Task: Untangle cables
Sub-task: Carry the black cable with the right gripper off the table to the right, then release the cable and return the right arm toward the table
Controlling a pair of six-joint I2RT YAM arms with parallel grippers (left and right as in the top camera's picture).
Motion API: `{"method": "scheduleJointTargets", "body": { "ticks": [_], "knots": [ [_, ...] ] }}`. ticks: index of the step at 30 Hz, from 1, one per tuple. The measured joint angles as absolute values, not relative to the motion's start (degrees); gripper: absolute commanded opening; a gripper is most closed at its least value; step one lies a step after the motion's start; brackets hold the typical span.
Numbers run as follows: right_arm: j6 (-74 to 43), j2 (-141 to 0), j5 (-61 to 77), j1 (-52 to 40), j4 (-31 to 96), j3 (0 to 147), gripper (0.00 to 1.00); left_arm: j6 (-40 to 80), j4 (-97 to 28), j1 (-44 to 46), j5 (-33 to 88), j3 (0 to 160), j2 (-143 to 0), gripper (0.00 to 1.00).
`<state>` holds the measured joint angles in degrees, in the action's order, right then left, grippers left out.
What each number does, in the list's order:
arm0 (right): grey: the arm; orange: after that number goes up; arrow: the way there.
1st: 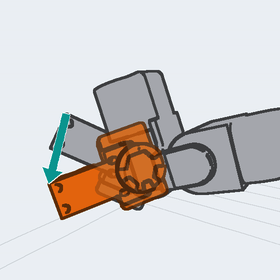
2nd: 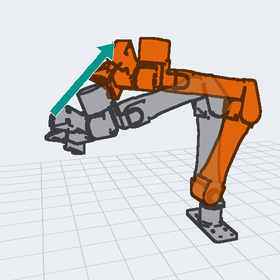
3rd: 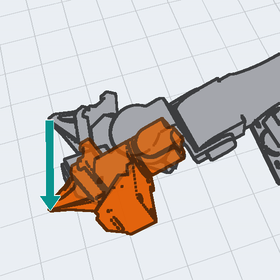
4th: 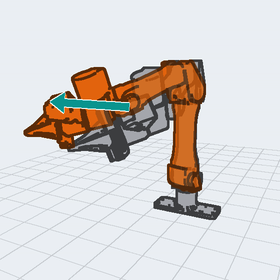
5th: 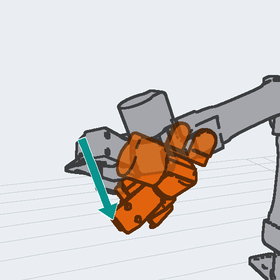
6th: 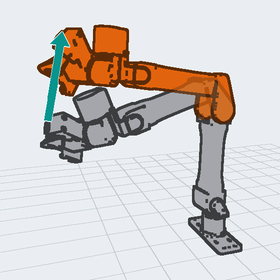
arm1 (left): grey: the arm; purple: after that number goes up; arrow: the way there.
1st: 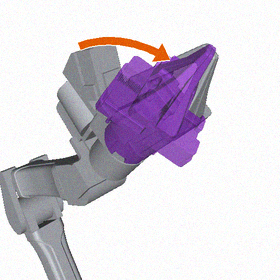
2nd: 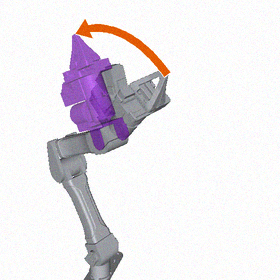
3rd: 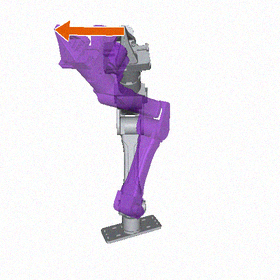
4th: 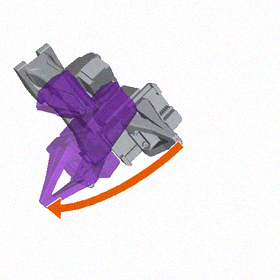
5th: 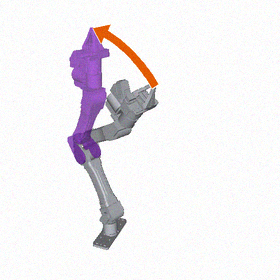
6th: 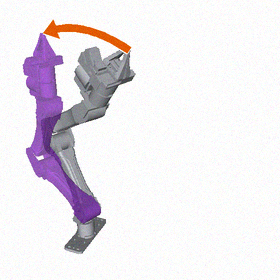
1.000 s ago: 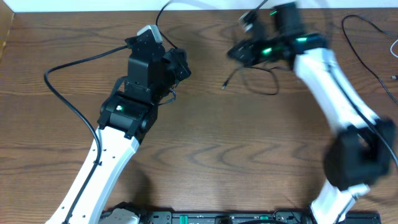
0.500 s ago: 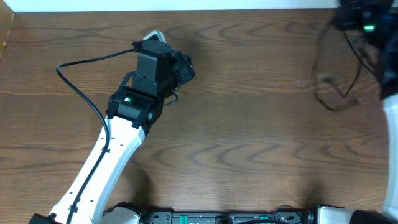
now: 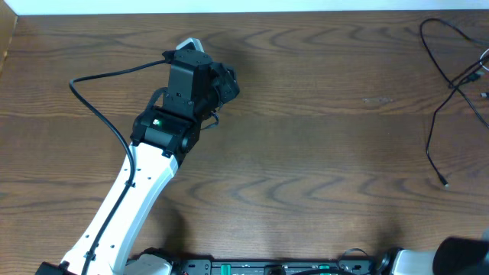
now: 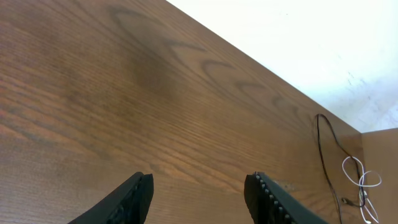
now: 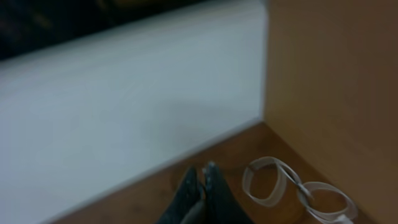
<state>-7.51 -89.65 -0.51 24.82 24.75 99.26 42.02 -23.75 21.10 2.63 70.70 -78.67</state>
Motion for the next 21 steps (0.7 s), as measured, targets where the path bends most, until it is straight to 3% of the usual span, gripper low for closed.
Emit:
{"method": "scheduleJointTargets", "body": {
  "ticks": [11,15,21],
  "knots": [
    [-0.3,-117.1,-2.4,29.9,55.5,144.9,0.01,42.0,-22.9,21.1,2.6,70.7,-79.4,0.52],
    [1.4,-122.6,-2.4,31.8,57.4,152.9,0.01,42.0,-22.5,21.1,2.6,70.7,-79.9,0.52],
    [2.3,-123.9,-2.6,35.5,53.5,153.4,0.01,42.1,-20.7,21.1,2.6,70.7,-79.9,0.52]
  ]
}}
